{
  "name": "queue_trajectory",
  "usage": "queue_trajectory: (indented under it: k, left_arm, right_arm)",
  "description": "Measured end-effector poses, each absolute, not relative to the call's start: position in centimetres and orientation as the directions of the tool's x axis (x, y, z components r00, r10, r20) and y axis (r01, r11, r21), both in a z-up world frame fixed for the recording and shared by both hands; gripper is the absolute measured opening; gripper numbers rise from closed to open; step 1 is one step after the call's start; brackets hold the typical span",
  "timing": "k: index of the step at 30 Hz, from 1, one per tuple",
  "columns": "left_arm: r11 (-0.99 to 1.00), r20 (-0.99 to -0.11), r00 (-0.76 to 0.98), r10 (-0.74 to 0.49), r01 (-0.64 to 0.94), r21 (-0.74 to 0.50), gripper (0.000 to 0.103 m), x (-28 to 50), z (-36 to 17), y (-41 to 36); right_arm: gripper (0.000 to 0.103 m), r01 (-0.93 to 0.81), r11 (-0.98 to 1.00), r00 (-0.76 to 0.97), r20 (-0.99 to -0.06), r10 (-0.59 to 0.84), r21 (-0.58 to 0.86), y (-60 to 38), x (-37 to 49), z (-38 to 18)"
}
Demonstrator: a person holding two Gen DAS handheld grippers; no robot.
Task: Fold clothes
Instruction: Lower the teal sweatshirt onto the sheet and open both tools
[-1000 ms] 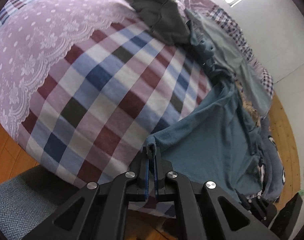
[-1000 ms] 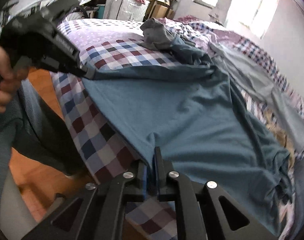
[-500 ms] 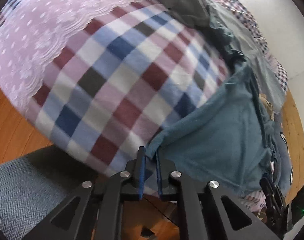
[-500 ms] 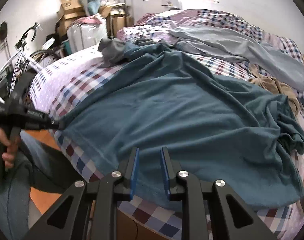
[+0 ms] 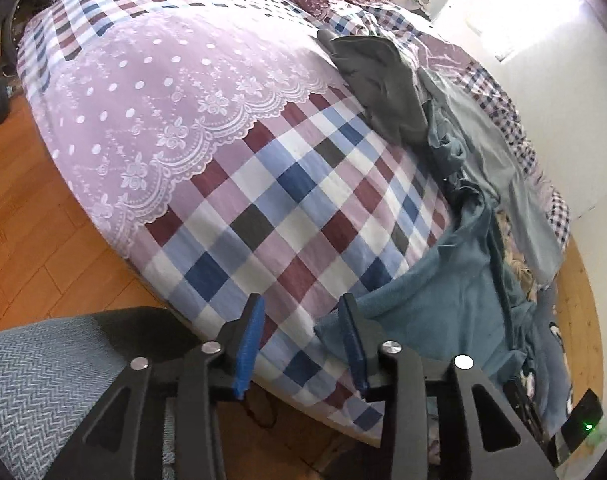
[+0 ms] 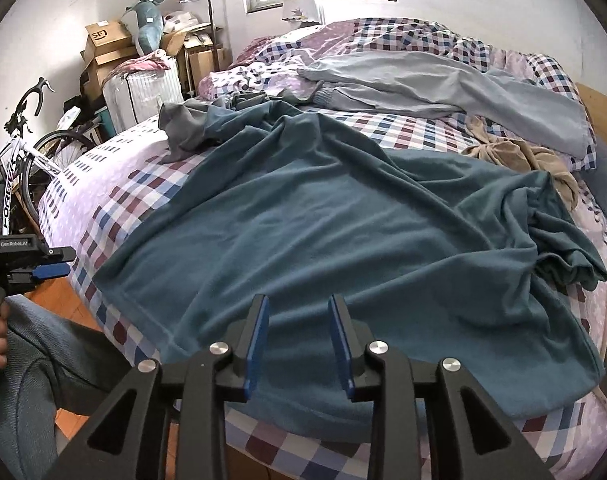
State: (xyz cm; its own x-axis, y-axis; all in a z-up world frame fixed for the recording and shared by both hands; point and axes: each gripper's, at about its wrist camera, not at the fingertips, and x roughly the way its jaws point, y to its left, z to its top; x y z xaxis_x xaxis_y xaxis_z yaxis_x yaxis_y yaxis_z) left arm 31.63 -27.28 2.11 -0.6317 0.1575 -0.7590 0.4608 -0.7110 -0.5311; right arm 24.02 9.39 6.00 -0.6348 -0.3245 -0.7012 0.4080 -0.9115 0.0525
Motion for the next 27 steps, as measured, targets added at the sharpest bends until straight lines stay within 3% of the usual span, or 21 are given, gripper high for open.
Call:
queue_trajectory:
  k: [6, 11, 18, 22, 27]
  left_arm:
    - [-0.745, -0.704, -0.668, 0.243, 0.336, -0.576, 0.056, 29.9, 2.6, -25.1]
    - [-0.807, -0.744, -0.597, 0.3, 0.257, -0.532, 0.056, 27.6, 1.8, -21.8]
    - [-0.852, -0.735, -0.586, 0.341, 0.137, -0.505, 0.056, 26.1, 2.4, -17.2]
    - [-0.854, -0.731, -0.569, 0.376, 0.093, -0.512, 0.056, 25.1, 2.2, -15.6]
    - [-0.846, -0.726, -0.543, 0.421, 0.054, -0.531, 0.056, 24.3, 2.0, -13.4]
  right_arm:
    - [0.036, 0.397, -0.915, -0.635, -0.7, -0.328, 0.069, 9.4, 23.8, 5.8]
    - [0.039, 0.376, -0.924, -0.646, -0.696, -0.312, 0.065, 10.1, 23.9, 5.8]
    - [0.041, 0.353, -0.935, -0.658, -0.708, -0.259, 0.014, 11.6, 24.3, 5.2]
    - [0.041, 0.267, -0.963, -0.693, -0.687, -0.22, 0.039, 14.9, 24.3, 5.9]
    - [0.047, 0.046, -0.999, -0.769, -0.638, -0.05, 0.022, 21.0, 25.1, 7.8]
